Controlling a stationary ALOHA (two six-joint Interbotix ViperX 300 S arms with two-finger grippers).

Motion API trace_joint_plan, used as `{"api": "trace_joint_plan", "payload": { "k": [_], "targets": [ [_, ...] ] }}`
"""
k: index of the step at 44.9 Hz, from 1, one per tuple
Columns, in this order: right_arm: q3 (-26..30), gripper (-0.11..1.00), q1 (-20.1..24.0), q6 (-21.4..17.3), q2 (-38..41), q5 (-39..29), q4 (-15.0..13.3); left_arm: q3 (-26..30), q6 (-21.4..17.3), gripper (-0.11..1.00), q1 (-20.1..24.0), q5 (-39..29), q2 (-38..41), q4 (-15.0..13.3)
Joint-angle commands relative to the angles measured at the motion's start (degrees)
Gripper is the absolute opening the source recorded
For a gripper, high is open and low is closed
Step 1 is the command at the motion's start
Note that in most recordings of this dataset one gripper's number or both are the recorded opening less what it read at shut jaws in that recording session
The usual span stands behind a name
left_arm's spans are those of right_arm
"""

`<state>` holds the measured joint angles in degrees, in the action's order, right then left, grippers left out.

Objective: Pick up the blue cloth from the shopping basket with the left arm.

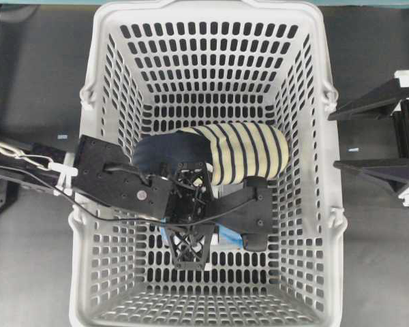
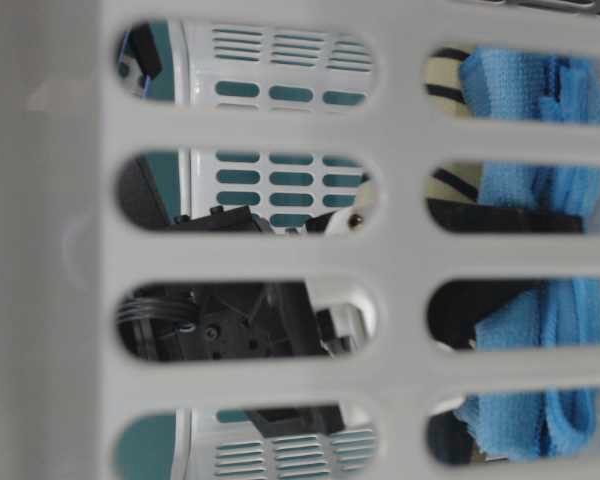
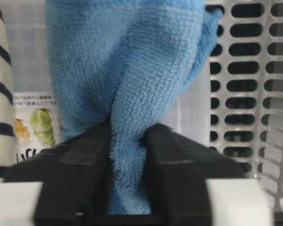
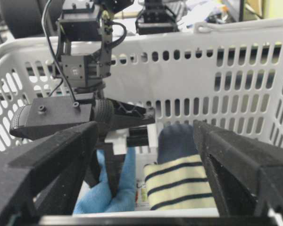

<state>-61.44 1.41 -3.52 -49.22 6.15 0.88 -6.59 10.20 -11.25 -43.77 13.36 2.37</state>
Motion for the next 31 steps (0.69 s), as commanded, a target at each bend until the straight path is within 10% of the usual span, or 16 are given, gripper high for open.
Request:
{"api": "trace_joint_plan", "payload": {
  "k": [1,31],
  "targets": [
    [0.44,0.79,0.18,0.09,0.35,0.97,0.18,0.44,-0.35,0.13,-0.18,0.26,-1.58,0.18],
    [-0.26,0.79,0.18,0.00,0.18,3.60,0.18,18.72,-2.55,0.13,1.23,-18.54,-15.73,0.18]
  ]
}}
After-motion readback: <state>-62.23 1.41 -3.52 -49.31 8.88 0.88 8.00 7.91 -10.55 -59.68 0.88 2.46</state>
